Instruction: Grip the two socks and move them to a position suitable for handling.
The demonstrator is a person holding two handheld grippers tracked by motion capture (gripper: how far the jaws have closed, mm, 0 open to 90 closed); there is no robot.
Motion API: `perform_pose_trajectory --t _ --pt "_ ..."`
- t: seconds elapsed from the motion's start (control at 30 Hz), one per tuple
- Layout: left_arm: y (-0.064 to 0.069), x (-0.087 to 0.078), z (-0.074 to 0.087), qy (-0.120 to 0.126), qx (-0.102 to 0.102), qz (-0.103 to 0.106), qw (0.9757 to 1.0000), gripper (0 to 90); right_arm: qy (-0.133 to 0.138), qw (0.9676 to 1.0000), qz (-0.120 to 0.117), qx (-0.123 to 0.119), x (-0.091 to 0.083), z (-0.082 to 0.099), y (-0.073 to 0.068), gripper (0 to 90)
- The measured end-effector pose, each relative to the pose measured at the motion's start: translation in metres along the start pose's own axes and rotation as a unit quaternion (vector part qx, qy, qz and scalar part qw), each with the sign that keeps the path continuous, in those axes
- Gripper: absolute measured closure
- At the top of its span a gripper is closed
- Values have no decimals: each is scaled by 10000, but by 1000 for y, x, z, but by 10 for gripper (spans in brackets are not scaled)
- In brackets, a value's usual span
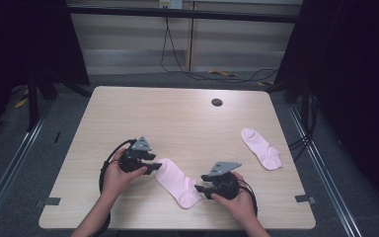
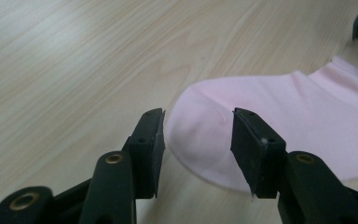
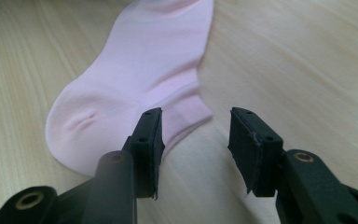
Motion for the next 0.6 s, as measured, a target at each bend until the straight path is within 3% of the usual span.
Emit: perform_pose_trajectory --t 0.13,0.17,0.3,0.47,0.6 --pt "1 8 -8 -69 103 5 9999 590 23 9999 -100 -41 4 -1 -9 520" --pt "2 11 -9 -240 208 -33 9995 594 18 9999 -110 -81 4 -1 -10 518" --pt "0 14 -4 -434 248 -137 9987 601 -16 9999 -116 -127 7 0 -11 513" --pt "1 13 2 -590 311 -143 9977 606 -35 9997 -27 -221 8 0 -9 519" --pt "3 9 7 -544 236 -151 9981 605 -77 9997 110 -194 7 0 0 519"
Point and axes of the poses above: each handheld gripper's, and its own axes: x roughly forward along the jaws, z roughly out of its underside, y roughly to its right, the point moved 3 cm from there along x, roughly forward along the jaws, and after that the axes turned 8 degrees about z, right-handed, at the moved point
